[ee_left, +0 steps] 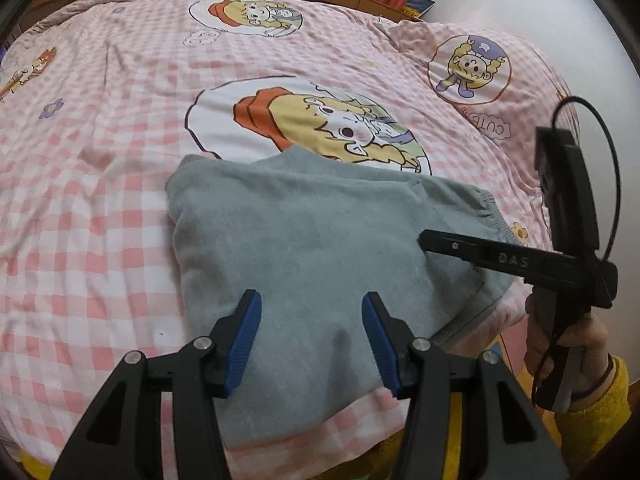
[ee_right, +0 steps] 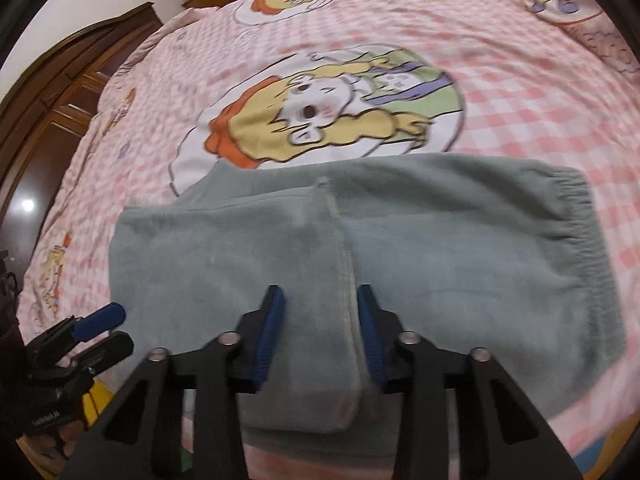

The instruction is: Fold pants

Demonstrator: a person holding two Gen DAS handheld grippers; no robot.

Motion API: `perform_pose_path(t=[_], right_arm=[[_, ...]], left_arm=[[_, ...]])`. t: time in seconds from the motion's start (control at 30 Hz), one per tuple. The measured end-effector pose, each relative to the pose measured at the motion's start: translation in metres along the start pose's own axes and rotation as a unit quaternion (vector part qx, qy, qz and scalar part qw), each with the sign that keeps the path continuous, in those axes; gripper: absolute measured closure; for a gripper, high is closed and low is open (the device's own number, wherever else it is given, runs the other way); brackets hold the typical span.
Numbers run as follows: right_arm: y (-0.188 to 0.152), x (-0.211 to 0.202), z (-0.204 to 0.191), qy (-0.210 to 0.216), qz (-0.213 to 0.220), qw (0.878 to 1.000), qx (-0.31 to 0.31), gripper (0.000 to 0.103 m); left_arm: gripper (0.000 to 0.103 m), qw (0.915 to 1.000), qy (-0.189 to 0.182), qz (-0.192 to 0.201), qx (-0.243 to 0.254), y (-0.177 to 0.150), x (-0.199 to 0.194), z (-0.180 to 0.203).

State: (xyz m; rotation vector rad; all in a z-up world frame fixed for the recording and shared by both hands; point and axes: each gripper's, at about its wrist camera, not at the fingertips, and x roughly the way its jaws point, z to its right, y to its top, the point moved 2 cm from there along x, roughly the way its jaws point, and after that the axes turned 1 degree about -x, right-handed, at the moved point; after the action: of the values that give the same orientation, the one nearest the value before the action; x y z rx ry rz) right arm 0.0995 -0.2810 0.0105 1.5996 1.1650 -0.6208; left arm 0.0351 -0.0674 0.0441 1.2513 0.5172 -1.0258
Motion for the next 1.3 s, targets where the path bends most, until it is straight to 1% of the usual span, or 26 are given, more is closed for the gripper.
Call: perform_pose_path(t=[0.07, 0.23, 0.33, 0.43, 0.5, 0.57, 0.67, 0.77, 0.9, 1.07, 1.13, 1.3], right_arm=[[0.002, -0.002, -0.005, 0.001, 0.005, 1.0, 0.0, 0.094], [0.006, -0.032, -0.02, 0.021, 0.046, 0.999, -0.01, 0.097], [0.012, -0.065, -0.036, 0.037, 0.082, 0.996, -0.013, 0.097], [0.022, -0.1, -0.044, 0.031, 0.123, 0.992, -0.021, 0.097], [0.029, -0.128, -0.044, 0.016, 0.155, 0.988, -0.019, 0.097], [0.034, -0.148, -0.04, -0.001, 0.176, 0.984, -0.017, 0.097], [0.04, -0.164, -0.027, -0.041, 0.187, 0.982, -0.008, 0.097], [0.038, -0.166, -0.004, -0.076, 0.184, 0.98, 0.016, 0.097], [0.031, -0.157, 0.036, -0.09, 0.167, 0.979, 0.07, 0.097], [0.023, -0.121, 0.075, -0.105, 0.12, 0.982, 0.097, 0.097], [0.022, -0.103, 0.09, -0.128, 0.101, 0.981, 0.102, 0.097], [0.015, -0.066, 0.122, -0.144, 0.056, 0.98, 0.127, 0.097]], left_arm=[[0.048, 1.0, 0.003, 0.006, 0.0, 0.001, -0.004, 0.0], [0.048, 0.9994, 0.018, 0.027, -0.008, 0.003, -0.018, -0.01], [0.048, 0.9984, 0.027, 0.043, -0.024, 0.006, -0.029, -0.021], [0.048, 0.9967, 0.03, 0.058, -0.048, 0.01, -0.039, -0.034], [0.048, 0.9958, 0.031, 0.065, -0.058, 0.012, -0.043, -0.041], [0.048, 0.9948, 0.033, 0.07, -0.066, 0.014, -0.046, -0.048], [0.048, 0.9945, 0.036, 0.067, -0.072, 0.014, -0.043, -0.052], [0.048, 0.9951, 0.033, 0.058, -0.073, 0.011, -0.038, -0.051], [0.048, 0.9966, 0.031, 0.048, -0.059, 0.008, -0.03, -0.042], [0.048, 0.9983, 0.028, 0.038, -0.035, 0.007, -0.02, -0.026], [0.048, 0.9987, 0.027, 0.034, -0.027, 0.008, -0.016, -0.02], [0.048, 0.9995, 0.018, 0.021, -0.014, 0.005, -0.004, -0.01]])
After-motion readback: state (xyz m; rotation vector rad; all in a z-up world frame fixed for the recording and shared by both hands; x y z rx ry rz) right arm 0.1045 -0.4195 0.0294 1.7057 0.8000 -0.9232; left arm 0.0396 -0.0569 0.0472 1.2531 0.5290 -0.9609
